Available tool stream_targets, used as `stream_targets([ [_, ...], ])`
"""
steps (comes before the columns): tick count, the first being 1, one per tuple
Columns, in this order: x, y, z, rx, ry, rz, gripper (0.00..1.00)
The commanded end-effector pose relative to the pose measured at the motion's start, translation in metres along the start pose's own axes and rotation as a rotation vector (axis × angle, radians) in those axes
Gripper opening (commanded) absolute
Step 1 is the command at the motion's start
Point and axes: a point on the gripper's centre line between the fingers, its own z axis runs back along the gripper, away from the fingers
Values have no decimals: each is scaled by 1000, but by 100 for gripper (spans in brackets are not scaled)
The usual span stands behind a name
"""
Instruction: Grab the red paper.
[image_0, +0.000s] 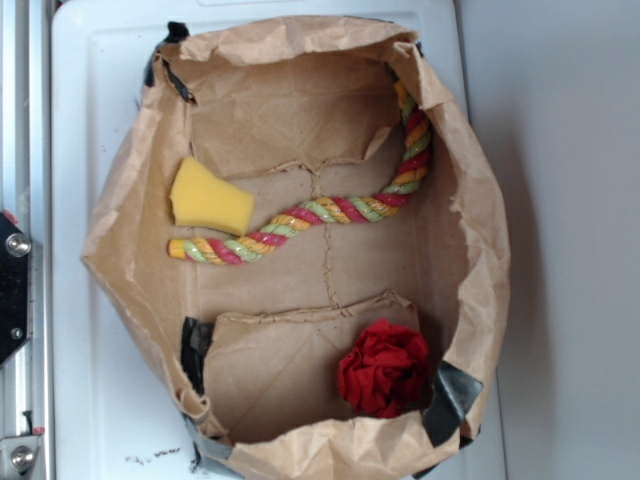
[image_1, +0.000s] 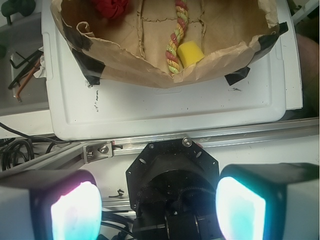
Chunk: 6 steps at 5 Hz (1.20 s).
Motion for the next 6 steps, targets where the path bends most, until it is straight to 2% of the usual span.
stream_targets([
  [1,0,0,0,0,0,0,100],
  [2,26,8,4,-42,-21,53,100],
  [3,43,12,4,-48,-29,84,100],
  [6,77,28,-4,-29,-46,151,100],
])
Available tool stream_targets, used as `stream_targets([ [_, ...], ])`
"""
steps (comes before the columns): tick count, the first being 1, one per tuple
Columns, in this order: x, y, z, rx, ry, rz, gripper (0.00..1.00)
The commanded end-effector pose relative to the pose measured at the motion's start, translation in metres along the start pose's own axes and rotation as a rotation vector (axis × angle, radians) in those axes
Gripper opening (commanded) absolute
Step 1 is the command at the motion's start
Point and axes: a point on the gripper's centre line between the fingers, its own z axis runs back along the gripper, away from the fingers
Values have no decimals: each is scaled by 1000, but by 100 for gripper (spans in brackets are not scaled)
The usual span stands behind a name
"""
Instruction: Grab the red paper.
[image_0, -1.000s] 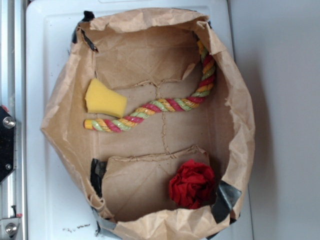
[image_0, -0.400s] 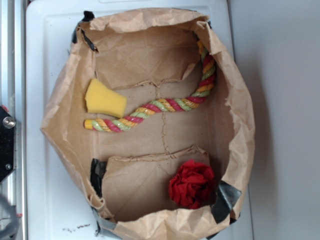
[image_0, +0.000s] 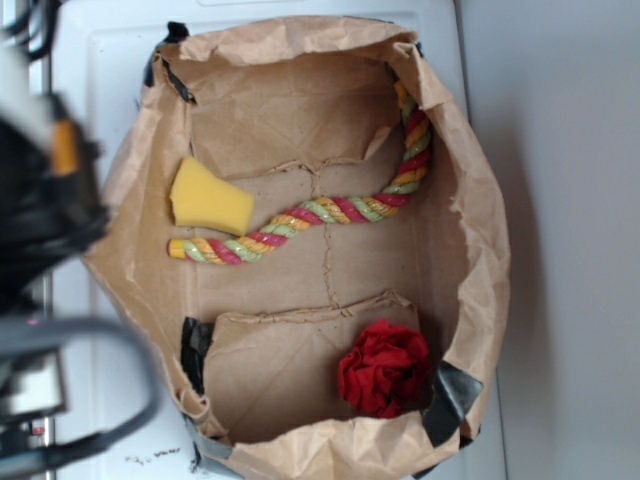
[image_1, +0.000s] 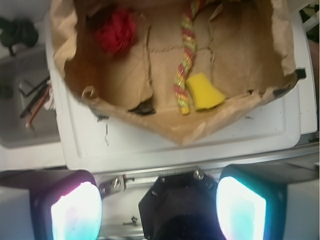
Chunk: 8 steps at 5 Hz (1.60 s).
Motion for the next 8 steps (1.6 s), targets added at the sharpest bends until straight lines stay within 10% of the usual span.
stream_targets([
  [1,20,17,8,32,-69,45,100],
  [4,51,19,2,15,-106,20,100],
  [8,77,-26,-26,-159,-178,-7,100],
])
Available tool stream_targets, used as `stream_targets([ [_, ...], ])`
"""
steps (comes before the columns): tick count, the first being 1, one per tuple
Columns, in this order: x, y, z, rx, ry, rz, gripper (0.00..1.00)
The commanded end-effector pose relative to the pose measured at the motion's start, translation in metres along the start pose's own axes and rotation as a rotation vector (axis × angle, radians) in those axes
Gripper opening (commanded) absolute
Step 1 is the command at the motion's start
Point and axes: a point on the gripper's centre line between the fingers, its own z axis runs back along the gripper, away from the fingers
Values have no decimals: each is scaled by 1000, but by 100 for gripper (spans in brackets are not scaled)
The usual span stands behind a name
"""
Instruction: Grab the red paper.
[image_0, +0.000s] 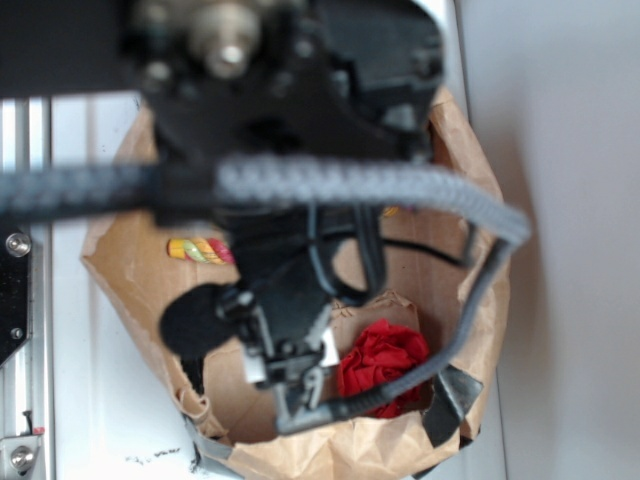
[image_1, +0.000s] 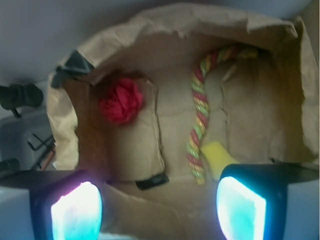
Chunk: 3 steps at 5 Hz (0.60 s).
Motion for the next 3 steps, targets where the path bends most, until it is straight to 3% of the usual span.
stream_targets([
  [1,2,-10,-11,-148,-76,61,100],
  [3,7,-3,-40,-132,-59,96,100],
])
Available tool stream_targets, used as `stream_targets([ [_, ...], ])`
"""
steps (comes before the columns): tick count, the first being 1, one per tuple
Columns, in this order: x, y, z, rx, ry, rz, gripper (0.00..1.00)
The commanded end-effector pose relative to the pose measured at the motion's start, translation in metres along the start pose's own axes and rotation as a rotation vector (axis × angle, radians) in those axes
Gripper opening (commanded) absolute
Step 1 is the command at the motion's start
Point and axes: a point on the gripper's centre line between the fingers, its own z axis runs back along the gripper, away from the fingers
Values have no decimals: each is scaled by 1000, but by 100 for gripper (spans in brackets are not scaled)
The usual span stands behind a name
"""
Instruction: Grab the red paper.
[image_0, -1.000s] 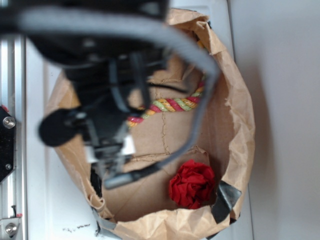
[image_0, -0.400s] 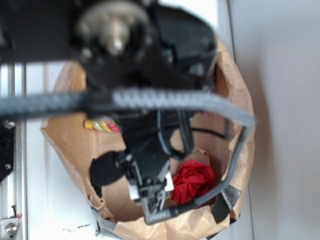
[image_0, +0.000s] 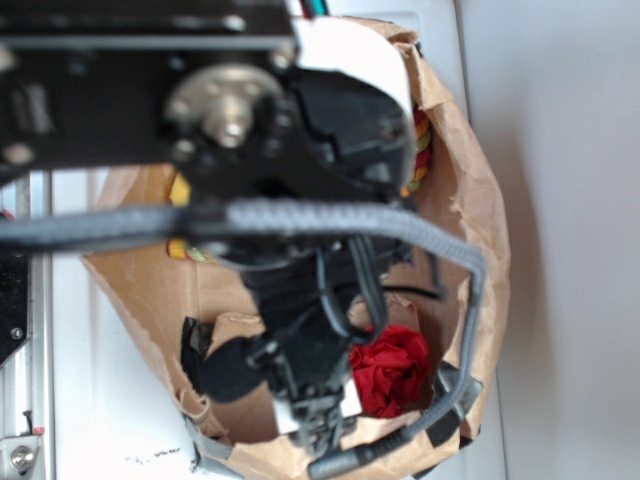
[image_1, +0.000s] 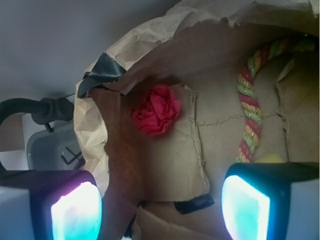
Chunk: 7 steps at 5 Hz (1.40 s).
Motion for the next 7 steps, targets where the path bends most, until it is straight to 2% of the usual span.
stream_targets([
  [1,6,16,-11,31,-15,16,100],
  [2,11,23,-18,31,-14,35,100],
  [3,17,30,-12,48,-81,-5,100],
  [6,17,30,-12,48,-81,-5,100],
  [7,6,30,-32,99,-72,60,100],
])
